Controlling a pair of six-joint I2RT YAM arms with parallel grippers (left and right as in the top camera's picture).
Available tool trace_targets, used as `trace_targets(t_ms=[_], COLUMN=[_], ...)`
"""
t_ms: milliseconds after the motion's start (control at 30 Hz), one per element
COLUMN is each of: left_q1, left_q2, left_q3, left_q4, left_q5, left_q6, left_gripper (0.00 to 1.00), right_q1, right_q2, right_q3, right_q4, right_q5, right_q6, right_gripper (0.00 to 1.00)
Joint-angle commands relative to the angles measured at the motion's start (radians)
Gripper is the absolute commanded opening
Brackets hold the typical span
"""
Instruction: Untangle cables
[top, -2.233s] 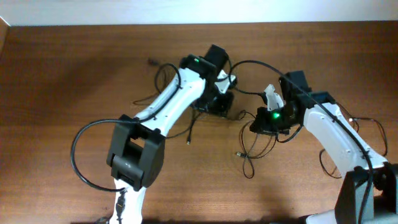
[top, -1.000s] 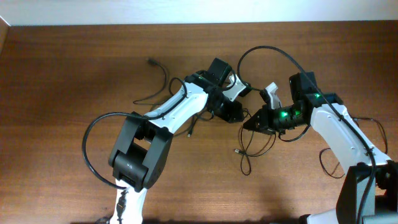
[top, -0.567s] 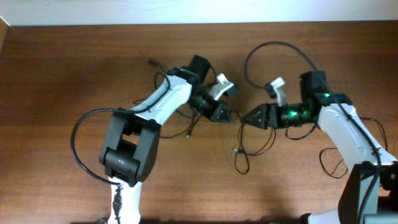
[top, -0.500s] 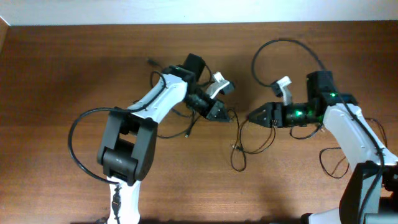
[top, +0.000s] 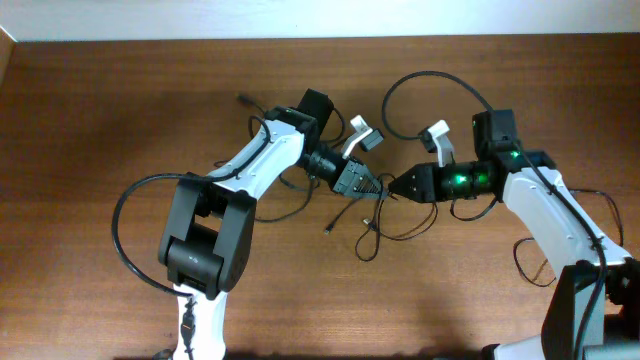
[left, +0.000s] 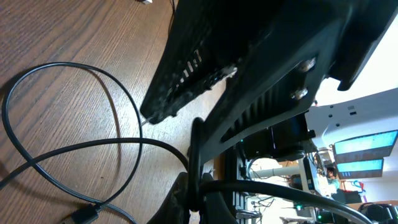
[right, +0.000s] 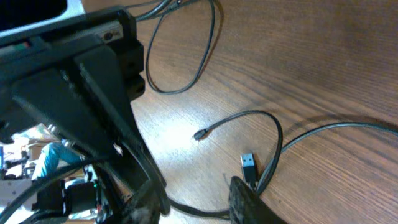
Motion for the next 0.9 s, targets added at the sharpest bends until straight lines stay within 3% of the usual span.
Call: trace_targets(t_ms=[0,100,133,200,367,500,733,800,833,867], left_q1=[-0.001,-0.001,-0.001,0.002,0.016,0.021,0.021,0.021,0.024,0.024], left_q2=[-0.001,-0.001,-0.001,-0.001,-0.001,-0.001,-0.001,-0.001,-0.001,-0.001], left_q3=[-0.003,-0.003,-0.003,-0.003,-0.003,-0.003,-0.003,-0.003,-0.003,-0.003], left_q4=[-0.007,-0.021,-0.021,-0.021,-0.022,-0.021,0.020,0.096,0.167,0.194], left_q5=[0.034,0.031,0.030,0.030,0.031,0.029,-0.069,-0.069,-0.069,-0.069], left_q6=[0.019,0.019,0.019,0.019,-0.016,-0.068,-0.217,-0.341,-0.497,-0.573], left_gripper=[0.00,0.00,0.01,0.33,0.57,0.49,0.46,0.47,0.48,0.51], right_q1=[0.030,0.033,0.038,0.041,0.041,0.041,0.041,0.041,0.041,0.041], right_q2=[0.003,0.003,0.003,0.003,0.003,0.003,0.003,0.003,0.003,0.003], right_q3=[-0.004,-0.004,-0.004,-0.004,-0.004,-0.004,-0.004,-0.004,-0.004,-0.004], right_q4=[0.040,0.079,0.085,0.084,0.086,0.085,0.085,0.084,0.085,0.085], right_q5=[0.032,0.085,0.085,0.110,0.160,0.240,0.266,0.265,0.266,0.266], right_q6=[0.023,0.060,0.060,0.059,0.055,0.014,0.009,0.010,0.010,0.010], right_gripper=[0.28,0.04,0.04,0.04,0.04,0.04,0.04,0.04,0.04,0.04])
